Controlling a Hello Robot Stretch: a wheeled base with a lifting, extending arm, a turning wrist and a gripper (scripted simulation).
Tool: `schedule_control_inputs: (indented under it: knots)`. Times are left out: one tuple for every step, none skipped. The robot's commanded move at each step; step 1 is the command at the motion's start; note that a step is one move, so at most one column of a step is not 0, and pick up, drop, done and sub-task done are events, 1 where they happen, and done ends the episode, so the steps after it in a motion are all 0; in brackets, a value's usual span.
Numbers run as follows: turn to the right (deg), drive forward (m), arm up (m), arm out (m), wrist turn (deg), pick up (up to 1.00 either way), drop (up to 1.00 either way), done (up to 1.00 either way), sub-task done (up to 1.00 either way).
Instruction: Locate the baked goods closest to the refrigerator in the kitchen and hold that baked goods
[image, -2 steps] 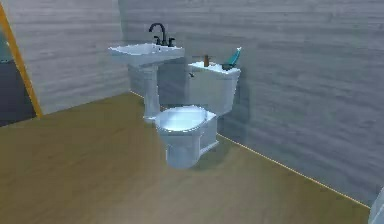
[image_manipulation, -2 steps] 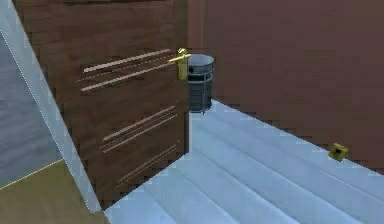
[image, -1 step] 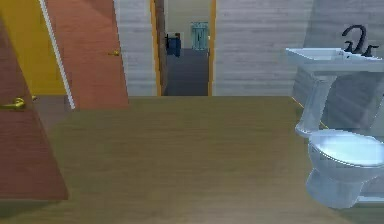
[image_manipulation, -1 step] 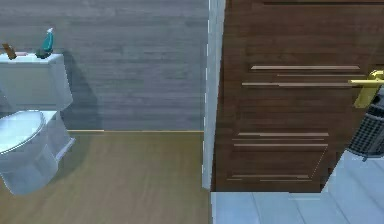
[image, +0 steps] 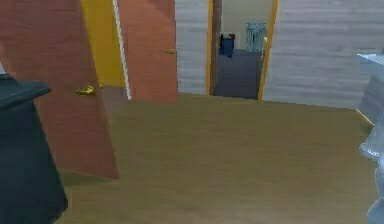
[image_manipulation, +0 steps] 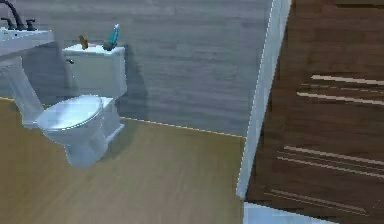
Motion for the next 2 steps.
schedule_control_inputs:
  knots:
    - [0.0,1.0,0.0,0.0,0.0,0.0,0.0,0.0,0.0]
    - [0.0,0.6,0.0,0.0,0.0,0.0,0.0,0.0,0.0]
